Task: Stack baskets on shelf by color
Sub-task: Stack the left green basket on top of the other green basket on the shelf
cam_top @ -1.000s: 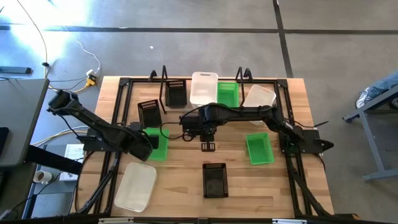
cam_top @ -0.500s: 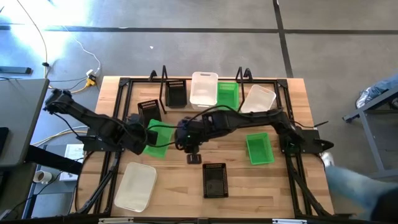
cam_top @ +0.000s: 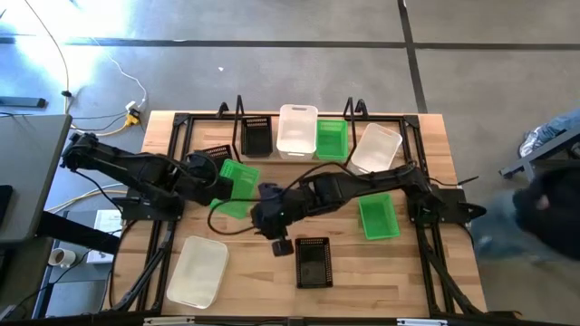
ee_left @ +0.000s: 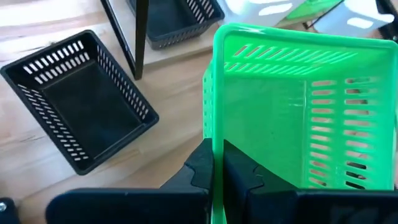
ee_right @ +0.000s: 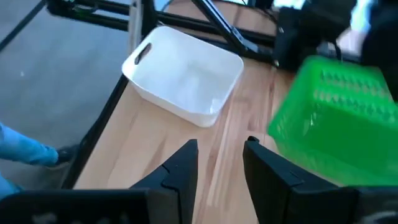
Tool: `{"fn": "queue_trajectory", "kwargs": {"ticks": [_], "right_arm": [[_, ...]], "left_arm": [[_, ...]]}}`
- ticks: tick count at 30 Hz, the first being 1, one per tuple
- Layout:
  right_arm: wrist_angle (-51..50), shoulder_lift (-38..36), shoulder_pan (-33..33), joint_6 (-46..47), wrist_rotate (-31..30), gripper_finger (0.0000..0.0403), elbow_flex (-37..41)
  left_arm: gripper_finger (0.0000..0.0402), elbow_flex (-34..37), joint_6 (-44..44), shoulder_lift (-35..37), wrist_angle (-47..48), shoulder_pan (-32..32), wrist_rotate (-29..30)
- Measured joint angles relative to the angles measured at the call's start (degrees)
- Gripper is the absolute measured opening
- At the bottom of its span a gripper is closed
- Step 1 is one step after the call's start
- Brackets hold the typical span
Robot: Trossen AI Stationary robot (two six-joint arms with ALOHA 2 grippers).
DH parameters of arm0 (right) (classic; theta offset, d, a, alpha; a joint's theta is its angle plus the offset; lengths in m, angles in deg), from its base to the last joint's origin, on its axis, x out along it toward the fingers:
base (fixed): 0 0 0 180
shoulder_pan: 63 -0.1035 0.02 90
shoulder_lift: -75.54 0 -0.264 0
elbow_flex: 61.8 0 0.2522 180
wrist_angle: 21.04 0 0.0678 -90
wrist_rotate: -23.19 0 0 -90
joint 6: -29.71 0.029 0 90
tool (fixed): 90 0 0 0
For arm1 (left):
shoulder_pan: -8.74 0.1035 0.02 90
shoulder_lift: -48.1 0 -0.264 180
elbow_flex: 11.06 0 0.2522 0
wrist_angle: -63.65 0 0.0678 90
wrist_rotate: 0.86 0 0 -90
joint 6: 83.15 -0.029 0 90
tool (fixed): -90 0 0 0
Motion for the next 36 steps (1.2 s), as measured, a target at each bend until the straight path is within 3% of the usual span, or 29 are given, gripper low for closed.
{"fn": "queue_trajectory", "kwargs": {"ticks": [5,19,22,25,36], "right_arm": [[0.42,0.00,-0.29,-6.54,0.18,0.0115,0.00],[-4.25,0.37,1.05,-10.33,0.57,0.0115,1.51],[-4.86,0.46,0.97,-10.88,-2.04,0.0115,3.13],[-5.60,0.50,0.99,-10.78,-5.28,0.0115,3.28],[-9.53,0.81,1.05,-5.78,-5.49,0.0115,3.28]], "left_arm": [[0.0003,-0.03,1.52,-1.80,-3.85,1.07,-0.26],[0.0003,-0.03,8.59,-10.20,-13.95,1.49,-1.71],[0.0003,-0.03,8.61,-11.02,-17.03,1.49,-1.69],[0.0003,0.01,8.89,-11.45,-18.36,1.47,-1.95],[0.0003,0.01,10.12,-12.46,-19.37,2.12,-1.85]]}}
